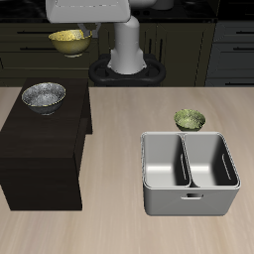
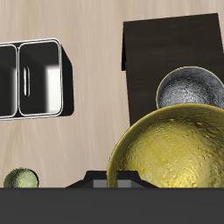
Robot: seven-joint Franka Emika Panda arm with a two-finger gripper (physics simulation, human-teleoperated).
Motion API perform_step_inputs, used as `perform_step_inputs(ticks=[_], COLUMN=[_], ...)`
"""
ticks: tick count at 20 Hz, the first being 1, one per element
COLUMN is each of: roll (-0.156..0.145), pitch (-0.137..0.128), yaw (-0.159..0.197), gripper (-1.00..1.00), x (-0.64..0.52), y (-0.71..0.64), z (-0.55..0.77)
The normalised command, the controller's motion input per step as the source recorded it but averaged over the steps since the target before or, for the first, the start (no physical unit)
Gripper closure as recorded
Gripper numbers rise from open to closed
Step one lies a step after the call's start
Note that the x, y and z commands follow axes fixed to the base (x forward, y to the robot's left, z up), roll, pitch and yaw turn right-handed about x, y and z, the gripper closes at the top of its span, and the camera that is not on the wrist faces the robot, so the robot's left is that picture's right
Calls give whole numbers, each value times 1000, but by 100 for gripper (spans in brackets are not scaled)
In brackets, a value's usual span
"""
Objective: Stack the yellow bowl on the black bowl
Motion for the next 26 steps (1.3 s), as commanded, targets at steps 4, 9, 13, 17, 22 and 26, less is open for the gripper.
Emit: perform_step_inputs(ticks=[4, 9, 13, 17, 22, 26], roll=[-35, -20, -15, 9, -15, -4], pitch=[11, 12, 23, 13, 5, 32], yaw=[-20, -20, -18, 10, 2, -28], gripper=[100, 100, 100, 100, 100, 100], x=[148, 285, 192, 165, 170, 252], y=[-264, -393, -235, -201, -224, -307], z=[85, 54, -49, -76, -40, -72])
